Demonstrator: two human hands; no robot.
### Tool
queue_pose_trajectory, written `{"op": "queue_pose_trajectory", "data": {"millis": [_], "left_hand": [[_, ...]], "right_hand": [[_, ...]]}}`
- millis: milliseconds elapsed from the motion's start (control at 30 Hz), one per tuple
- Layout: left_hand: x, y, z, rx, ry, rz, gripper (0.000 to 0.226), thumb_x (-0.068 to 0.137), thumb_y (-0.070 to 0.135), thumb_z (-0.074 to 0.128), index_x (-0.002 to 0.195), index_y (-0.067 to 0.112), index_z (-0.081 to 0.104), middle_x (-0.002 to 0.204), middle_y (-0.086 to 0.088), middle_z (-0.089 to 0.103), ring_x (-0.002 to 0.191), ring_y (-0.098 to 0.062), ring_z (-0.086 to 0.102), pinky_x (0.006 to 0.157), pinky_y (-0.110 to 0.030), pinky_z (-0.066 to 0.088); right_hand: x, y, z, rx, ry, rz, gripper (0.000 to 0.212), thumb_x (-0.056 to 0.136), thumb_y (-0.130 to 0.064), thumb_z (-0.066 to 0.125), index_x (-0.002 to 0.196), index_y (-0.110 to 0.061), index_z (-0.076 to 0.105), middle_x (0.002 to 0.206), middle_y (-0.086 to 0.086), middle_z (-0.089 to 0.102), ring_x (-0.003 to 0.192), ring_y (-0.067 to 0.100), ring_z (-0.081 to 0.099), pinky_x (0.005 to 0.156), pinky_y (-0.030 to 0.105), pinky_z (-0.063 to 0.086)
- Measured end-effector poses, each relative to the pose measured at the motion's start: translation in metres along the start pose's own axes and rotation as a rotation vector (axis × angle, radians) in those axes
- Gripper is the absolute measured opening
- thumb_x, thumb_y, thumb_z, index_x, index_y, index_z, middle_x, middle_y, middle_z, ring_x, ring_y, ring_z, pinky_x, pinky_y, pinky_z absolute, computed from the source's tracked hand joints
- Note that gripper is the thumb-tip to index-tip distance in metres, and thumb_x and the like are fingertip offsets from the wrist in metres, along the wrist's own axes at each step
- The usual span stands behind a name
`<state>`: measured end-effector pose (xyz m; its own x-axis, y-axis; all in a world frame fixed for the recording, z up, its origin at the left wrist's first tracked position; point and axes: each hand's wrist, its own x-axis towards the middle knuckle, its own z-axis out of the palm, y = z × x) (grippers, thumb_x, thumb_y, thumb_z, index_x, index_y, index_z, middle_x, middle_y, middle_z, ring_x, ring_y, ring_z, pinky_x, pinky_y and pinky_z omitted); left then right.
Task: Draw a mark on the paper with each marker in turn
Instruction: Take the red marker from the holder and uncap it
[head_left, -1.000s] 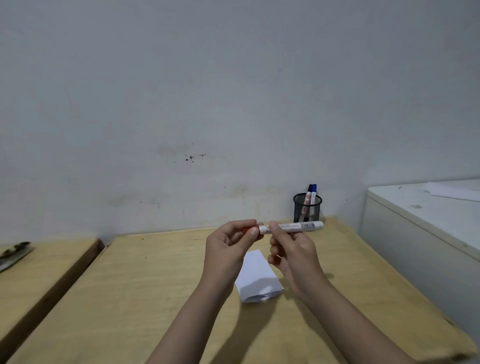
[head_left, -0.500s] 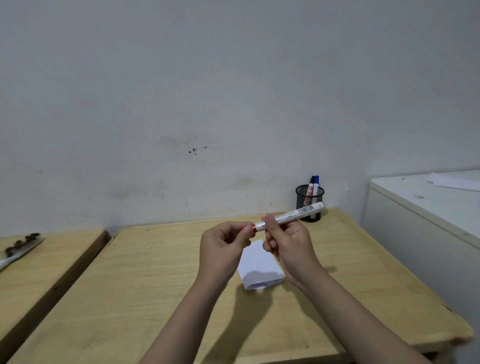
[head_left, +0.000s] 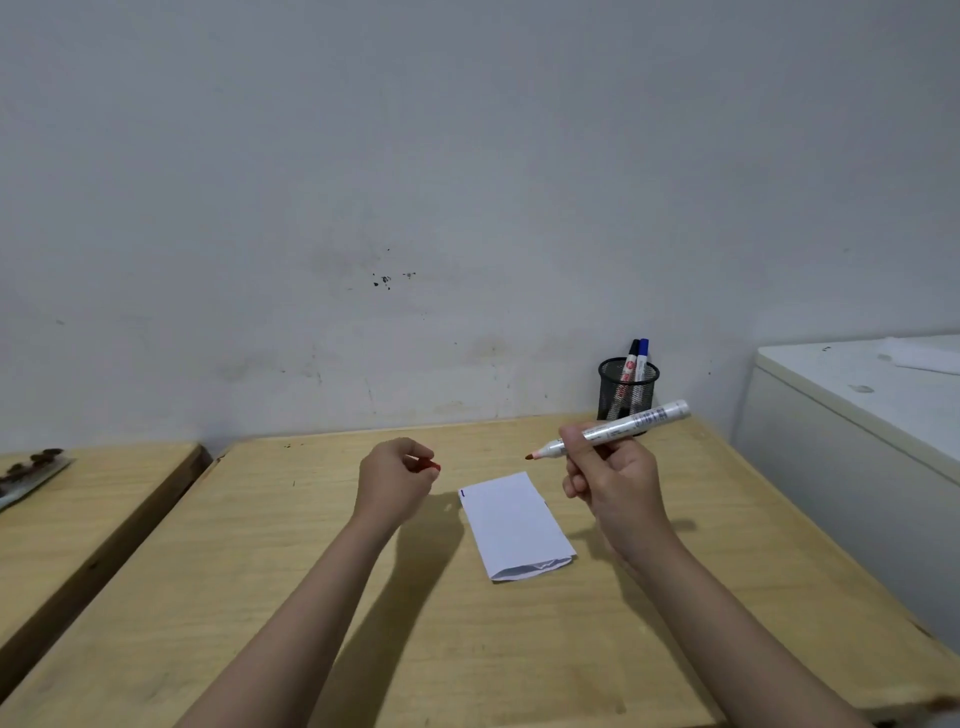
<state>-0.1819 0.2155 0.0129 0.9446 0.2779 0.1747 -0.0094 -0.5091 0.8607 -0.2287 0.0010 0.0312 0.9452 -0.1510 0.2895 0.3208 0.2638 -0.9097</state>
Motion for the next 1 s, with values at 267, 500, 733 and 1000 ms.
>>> {"op": "queue_pose_trajectory", "data": {"millis": [267, 500, 733, 1000], "left_hand": [[0.031, -0.043, 0.025, 0.283, -0.096, 0.048, 0.032, 0.082, 0.002, 0.055, 0.112, 0.005, 0.065, 0.094, -0.019, 0.068, 0.083, -0.023, 0.06, 0.076, -0.023, 0.041], [0.005, -0.045, 0.035, 0.023, 0.124, 0.027, 0.036, 0.079, 0.008, 0.061, 0.115, 0.01, 0.052, 0.101, -0.004, 0.056, 0.083, -0.013, 0.057, 0.071, -0.022, 0.04], [-0.019, -0.048, 0.047, 0.315, -0.121, 0.201, 0.046, 0.06, 0.057, 0.068, 0.094, 0.026, 0.06, 0.097, 0.011, 0.058, 0.096, -0.013, 0.055, 0.083, -0.037, 0.048], [-0.02, -0.056, 0.048, 0.364, -0.158, 0.284, 0.054, 0.061, 0.061, 0.068, 0.1, 0.025, 0.063, 0.102, 0.014, 0.055, 0.096, -0.009, 0.045, 0.079, -0.029, 0.033]], "right_hand": [[0.013, 0.023, -0.015, -0.107, 0.01, 0.025, 0.01, 0.086, -0.013, 0.066, 0.077, -0.008, 0.063, 0.057, 0.003, 0.053, 0.043, 0.012, 0.043, 0.046, 0.024, 0.043], [0.023, 0.039, -0.007, -0.11, 0.056, 0.064, 0.016, 0.082, -0.013, 0.07, 0.075, -0.002, 0.06, 0.053, -0.003, 0.065, 0.039, 0.012, 0.042, 0.043, 0.021, 0.04], [0.05, 0.064, 0.026, -0.123, 0.022, 0.216, 0.023, 0.08, -0.016, 0.072, 0.067, -0.012, 0.053, 0.041, -0.004, 0.052, 0.039, 0.014, 0.046, 0.046, 0.026, 0.043], [0.076, 0.105, 0.053, -0.311, -0.109, 0.292, 0.03, 0.074, -0.016, 0.077, 0.062, -0.014, 0.05, 0.053, 0.006, 0.066, 0.052, 0.024, 0.066, 0.051, 0.033, 0.053]]}}
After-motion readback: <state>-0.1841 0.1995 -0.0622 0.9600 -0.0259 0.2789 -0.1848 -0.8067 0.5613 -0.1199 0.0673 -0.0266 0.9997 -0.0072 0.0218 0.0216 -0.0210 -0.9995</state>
